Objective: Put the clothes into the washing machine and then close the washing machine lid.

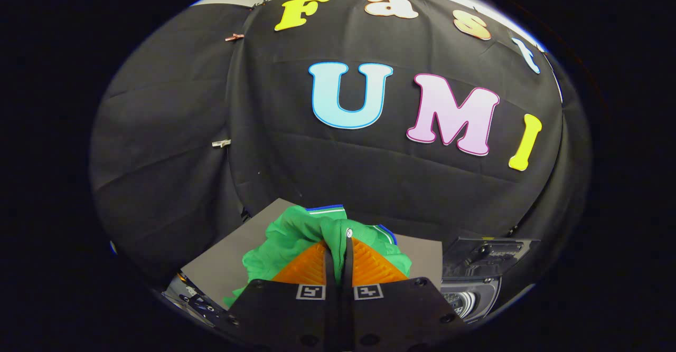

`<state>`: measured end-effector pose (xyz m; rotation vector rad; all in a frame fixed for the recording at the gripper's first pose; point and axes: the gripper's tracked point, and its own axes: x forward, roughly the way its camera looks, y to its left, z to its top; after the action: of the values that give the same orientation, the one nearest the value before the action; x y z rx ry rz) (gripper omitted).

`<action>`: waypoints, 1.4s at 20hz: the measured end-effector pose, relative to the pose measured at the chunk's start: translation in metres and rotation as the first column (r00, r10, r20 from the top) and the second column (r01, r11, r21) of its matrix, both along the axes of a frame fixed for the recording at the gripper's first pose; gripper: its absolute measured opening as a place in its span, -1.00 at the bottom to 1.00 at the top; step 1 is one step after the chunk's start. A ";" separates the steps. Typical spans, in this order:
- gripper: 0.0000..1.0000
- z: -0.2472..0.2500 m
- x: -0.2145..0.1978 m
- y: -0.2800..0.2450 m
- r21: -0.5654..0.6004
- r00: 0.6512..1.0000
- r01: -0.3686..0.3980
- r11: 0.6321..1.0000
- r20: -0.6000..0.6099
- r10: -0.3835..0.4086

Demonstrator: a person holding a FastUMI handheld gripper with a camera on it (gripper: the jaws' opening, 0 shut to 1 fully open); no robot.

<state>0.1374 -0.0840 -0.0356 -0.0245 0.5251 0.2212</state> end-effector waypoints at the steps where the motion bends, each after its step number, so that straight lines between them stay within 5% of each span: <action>1: -0.90 -0.001 -0.001 -0.009 0.002 1.000 -0.023 1.000 -0.002 0.023; 7: -0.90 -0.003 0.000 -0.101 0.023 0.997 -0.081 0.996 0.018 0.080; 17: -0.90 -0.048 0.030 -0.329 0.113 0.995 0.051 0.992 -0.092 -0.040; 28: -0.90 -0.027 0.012 -0.369 0.194 0.998 -0.053 0.980 -0.032 0.060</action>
<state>0.1499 -0.4532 -0.0622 0.1537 0.5389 0.3281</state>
